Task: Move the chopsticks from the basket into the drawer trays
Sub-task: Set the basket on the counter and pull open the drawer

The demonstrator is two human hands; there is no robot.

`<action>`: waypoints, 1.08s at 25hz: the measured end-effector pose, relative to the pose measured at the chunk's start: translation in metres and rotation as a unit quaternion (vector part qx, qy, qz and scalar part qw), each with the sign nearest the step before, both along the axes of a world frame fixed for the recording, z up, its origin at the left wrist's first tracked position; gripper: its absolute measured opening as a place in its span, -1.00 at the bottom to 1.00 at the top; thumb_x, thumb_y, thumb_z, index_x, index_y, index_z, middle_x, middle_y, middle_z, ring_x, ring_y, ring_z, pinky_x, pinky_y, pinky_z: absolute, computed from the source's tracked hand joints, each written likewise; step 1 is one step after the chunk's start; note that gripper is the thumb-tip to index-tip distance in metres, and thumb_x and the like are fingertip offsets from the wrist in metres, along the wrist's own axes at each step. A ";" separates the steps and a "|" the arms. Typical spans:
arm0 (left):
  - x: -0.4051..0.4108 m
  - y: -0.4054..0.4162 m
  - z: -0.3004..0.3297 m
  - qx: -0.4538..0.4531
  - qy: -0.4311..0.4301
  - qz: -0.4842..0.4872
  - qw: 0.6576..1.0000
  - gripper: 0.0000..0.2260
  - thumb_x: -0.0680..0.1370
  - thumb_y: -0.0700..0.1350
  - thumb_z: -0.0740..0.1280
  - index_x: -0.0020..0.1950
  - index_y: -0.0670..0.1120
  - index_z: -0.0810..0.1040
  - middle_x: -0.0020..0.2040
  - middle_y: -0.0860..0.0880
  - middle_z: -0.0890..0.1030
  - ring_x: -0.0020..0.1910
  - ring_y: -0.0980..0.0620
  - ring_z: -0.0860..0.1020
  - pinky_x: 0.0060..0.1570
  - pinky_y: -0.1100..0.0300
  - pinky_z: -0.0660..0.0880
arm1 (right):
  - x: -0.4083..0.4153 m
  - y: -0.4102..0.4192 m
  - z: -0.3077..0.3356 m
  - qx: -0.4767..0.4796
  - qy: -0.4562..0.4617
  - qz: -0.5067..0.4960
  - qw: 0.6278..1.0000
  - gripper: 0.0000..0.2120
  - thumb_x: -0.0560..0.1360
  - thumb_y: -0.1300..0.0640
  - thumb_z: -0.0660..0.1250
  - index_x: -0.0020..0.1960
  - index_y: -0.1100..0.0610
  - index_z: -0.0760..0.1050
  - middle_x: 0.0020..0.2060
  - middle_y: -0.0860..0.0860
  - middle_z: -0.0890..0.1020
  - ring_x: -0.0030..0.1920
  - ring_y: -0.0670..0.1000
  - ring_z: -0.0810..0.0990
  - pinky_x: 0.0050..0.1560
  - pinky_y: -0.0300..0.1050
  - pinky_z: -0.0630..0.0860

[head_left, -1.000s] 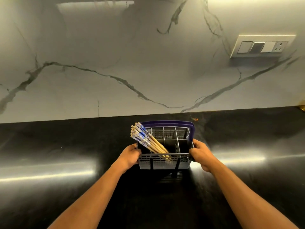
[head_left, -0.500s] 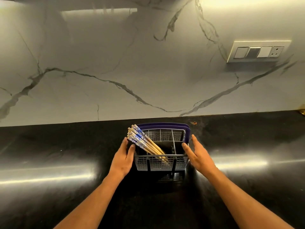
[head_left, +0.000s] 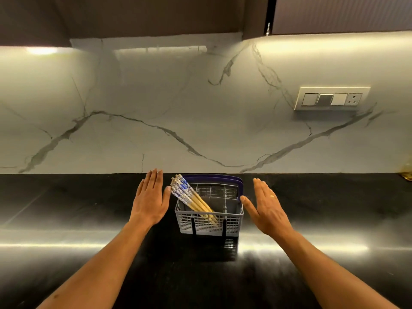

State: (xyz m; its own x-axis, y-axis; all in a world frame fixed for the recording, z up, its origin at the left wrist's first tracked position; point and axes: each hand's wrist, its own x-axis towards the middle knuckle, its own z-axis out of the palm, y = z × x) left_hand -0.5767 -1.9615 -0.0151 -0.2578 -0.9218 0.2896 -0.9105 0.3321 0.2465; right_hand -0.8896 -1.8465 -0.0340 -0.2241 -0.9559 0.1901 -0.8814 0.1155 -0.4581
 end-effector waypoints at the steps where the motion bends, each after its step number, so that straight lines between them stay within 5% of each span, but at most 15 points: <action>1: 0.001 0.007 0.003 -0.003 -0.002 0.002 1.000 -0.42 0.68 0.09 -0.02 0.61 -0.10 -0.13 0.63 -0.07 -0.08 0.60 0.02 -0.13 0.58 0.03 -0.10 | 0.000 0.003 0.003 -0.004 0.005 0.006 1.000 -0.21 0.54 -0.35 -0.08 0.62 0.06 -0.12 0.61 0.04 -0.01 0.60 0.04 -0.08 0.58 -0.01 -0.06; 14: 0.047 0.082 0.015 -0.022 -0.011 -0.022 0.999 -0.44 0.68 0.10 -0.04 0.61 -0.10 -0.10 0.63 -0.06 -0.06 0.60 0.04 -0.13 0.58 0.05 -0.09 | 0.044 0.070 0.027 -0.030 0.029 0.013 0.999 -0.24 0.58 -0.33 -0.04 0.61 0.07 -0.13 0.61 0.04 -0.01 0.60 0.03 -0.09 0.58 -0.01 -0.07; 23: 0.110 0.169 -0.069 0.036 -0.031 -0.108 0.993 -0.45 0.67 0.09 0.00 0.61 -0.12 0.01 0.63 -0.09 0.05 0.61 -0.01 -0.04 0.57 0.07 -0.05 | 0.144 0.153 -0.044 0.047 0.023 -0.001 0.999 -0.29 0.62 -0.27 0.00 0.61 0.11 -0.05 0.60 0.06 0.06 0.60 0.04 -0.04 0.59 0.02 -0.01; 27: 0.127 0.212 -0.111 0.059 -0.030 -0.159 0.985 -0.41 0.63 0.13 -0.14 0.57 -0.14 0.18 0.58 -0.10 0.24 0.59 -0.03 0.11 0.54 0.11 0.02 | 0.169 0.196 -0.076 0.051 0.017 0.001 0.999 -0.32 0.62 -0.24 0.03 0.59 0.13 0.05 0.58 0.07 0.15 0.59 0.05 0.03 0.58 0.00 0.05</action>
State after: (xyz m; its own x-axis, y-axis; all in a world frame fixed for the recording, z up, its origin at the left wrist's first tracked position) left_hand -0.4494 -1.7499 -0.1258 -0.5518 -0.8184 0.1603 -0.7794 0.5745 0.2501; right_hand -0.7206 -1.6510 -0.1101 -0.2170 -0.9711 0.0992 -0.8969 0.1582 -0.4129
